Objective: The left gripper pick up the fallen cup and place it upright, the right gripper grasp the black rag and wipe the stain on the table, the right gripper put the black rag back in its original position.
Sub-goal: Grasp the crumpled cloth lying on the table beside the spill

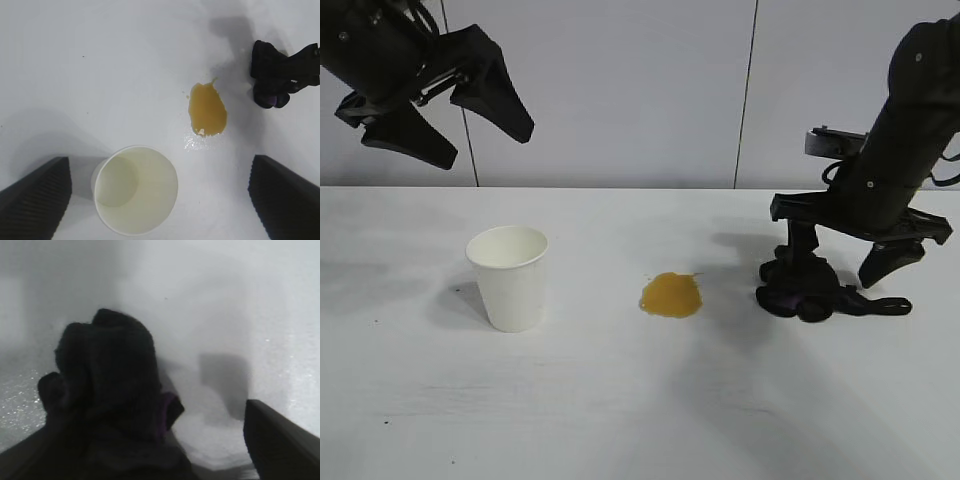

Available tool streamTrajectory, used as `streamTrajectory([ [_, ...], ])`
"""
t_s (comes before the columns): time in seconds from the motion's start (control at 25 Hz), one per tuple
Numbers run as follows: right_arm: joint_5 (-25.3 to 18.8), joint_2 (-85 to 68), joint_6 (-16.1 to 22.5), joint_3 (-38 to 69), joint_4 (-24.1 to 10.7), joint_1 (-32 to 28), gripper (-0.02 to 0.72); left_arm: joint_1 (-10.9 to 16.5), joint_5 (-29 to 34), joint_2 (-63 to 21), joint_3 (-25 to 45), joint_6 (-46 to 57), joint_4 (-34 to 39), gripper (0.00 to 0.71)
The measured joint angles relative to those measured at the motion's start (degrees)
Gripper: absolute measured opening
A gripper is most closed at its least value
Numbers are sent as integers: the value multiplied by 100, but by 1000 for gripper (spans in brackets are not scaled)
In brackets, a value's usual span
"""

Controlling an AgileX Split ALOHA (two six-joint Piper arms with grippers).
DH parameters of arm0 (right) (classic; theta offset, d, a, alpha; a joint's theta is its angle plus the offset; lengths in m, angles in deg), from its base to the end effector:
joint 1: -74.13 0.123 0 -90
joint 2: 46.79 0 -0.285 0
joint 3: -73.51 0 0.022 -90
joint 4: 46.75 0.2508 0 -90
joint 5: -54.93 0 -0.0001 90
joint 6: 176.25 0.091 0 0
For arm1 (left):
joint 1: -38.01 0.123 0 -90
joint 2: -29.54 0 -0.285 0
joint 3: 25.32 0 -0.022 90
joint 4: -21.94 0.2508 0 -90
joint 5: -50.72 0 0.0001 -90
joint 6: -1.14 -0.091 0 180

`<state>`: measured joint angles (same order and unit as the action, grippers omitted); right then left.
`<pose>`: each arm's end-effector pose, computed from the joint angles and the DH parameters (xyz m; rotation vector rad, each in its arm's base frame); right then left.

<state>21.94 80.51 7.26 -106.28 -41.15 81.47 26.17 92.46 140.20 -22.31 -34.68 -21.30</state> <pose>0.4115 0.0579 0.1288 0.0084 2.8061 0.1396 0.3668 -0.1194 0.2414 0.4589 2.4931 -0.6803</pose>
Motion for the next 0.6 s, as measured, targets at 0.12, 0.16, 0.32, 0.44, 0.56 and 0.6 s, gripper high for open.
streamTrajectory([
  [0.12, 86, 33, 122, 0, 0, 124, 318, 0, 0, 0, 0, -4, 5, 694],
  [0.16, 109, 60, 143, 0, 0, 143, 302, 0, 0, 0, 0, -6, 7, 694],
  [0.32, 117, 136, 227, -9, 20, 143, 145, 0, 0, 0, 0, -11, 7, 694],
  [0.44, 69, 136, 242, -39, 42, 143, 124, 0, 0, 0, 0, -11, 7, 694],
  [0.56, -165, 136, 225, -179, 175, 143, 124, 0, 0, 0, 0, -11, 7, 694],
  [0.6, -271, 136, 176, -243, 244, 170, 124, 0, 0, 0, 0, -11, 7, 694],
])
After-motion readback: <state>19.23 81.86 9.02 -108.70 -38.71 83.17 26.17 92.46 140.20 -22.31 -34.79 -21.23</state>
